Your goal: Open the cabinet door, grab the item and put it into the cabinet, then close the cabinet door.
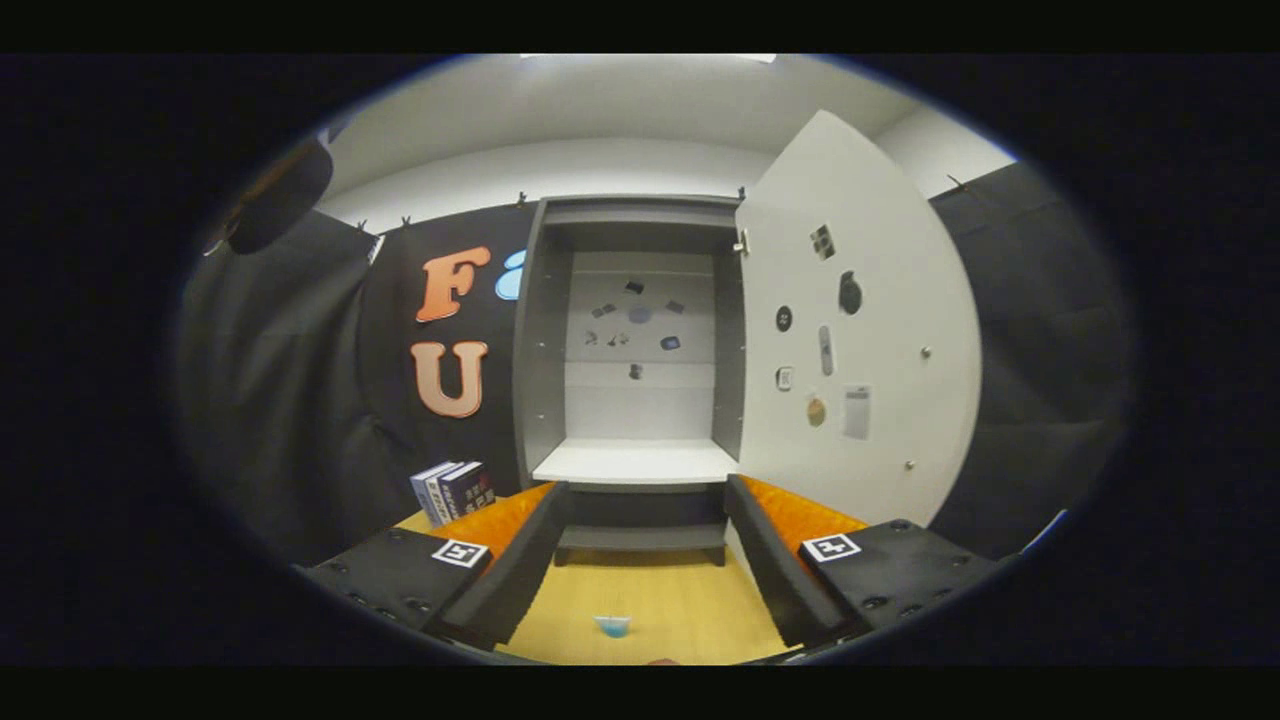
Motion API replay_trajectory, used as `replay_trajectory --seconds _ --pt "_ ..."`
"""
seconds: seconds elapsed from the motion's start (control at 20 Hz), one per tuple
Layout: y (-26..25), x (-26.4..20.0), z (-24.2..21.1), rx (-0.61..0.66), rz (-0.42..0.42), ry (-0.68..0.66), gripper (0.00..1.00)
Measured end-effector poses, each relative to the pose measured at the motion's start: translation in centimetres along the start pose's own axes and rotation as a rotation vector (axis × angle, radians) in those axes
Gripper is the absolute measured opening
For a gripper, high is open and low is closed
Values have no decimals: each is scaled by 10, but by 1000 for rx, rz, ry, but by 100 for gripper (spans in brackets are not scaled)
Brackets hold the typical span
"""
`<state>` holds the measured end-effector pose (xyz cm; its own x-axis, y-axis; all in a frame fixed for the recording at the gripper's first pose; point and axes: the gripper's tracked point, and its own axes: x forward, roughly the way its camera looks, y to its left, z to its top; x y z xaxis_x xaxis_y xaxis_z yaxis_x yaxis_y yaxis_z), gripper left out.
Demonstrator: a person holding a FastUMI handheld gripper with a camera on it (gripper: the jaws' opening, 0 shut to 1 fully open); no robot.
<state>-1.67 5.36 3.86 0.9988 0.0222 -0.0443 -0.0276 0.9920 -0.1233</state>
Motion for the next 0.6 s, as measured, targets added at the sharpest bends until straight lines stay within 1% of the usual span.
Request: replay_trajectory --seconds 0.15,0.25,0.45,0.6 --pt "16 38 -73 66 41 114 98" --pt "17 60 -132 67 41 217 98" --pt "20 81 -231 54 34 370 100" --pt "20 81 -298 30 25 480 100"
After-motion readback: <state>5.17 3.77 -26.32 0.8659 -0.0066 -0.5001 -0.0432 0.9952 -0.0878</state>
